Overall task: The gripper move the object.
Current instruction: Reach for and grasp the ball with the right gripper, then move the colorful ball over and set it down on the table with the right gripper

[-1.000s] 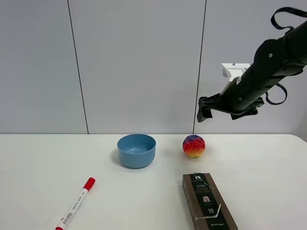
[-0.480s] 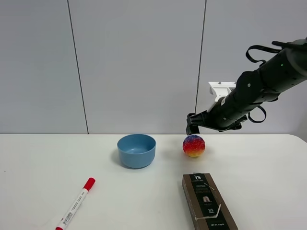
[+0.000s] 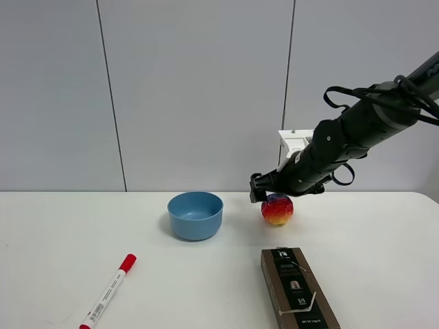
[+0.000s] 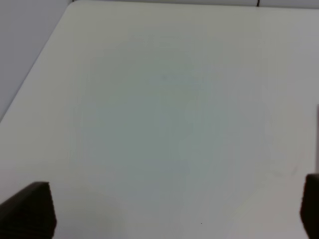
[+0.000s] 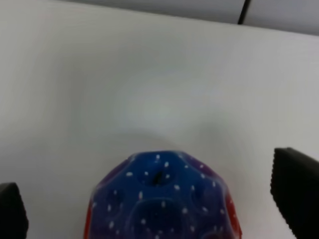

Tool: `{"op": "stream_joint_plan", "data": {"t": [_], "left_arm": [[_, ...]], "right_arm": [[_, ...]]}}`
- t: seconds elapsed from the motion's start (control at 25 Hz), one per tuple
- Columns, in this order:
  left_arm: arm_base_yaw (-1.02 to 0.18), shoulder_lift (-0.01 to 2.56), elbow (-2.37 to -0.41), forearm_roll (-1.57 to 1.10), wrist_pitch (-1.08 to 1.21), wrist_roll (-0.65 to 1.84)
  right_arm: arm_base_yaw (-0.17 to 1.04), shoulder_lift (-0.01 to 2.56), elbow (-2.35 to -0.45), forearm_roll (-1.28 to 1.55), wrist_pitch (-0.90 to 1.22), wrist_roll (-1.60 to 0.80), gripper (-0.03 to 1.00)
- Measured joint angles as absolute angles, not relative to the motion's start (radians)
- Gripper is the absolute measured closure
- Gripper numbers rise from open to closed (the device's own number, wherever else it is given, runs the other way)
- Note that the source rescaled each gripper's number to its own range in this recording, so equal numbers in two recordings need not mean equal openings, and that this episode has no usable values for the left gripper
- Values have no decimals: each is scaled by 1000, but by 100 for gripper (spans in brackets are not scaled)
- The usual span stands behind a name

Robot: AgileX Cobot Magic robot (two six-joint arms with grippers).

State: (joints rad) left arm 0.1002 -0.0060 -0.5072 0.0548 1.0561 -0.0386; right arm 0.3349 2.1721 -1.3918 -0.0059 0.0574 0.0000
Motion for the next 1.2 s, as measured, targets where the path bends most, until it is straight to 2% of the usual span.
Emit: {"op": "stream_joint_plan", "data": {"t": [0.76, 0.84, 0.92, 1.08, 1.2], "left_arm": [[100, -6, -507, 55, 1056, -39], [100, -6, -507, 55, 1056, -39], [100, -6, -507, 55, 1056, -39], [100, -6, -507, 55, 1056, -39], [100, -6, -507, 55, 1056, -39]], "right_arm": [[336, 2243, -1395, -61, 81, 0, -3], [336, 2243, -1395, -64, 67, 0, 8], [336, 2243, -1395, -77, 58, 0, 28], [336, 2243, -1395, -97, 43, 0, 96], [336, 2243, -1395, -106, 40, 0, 97]]}}
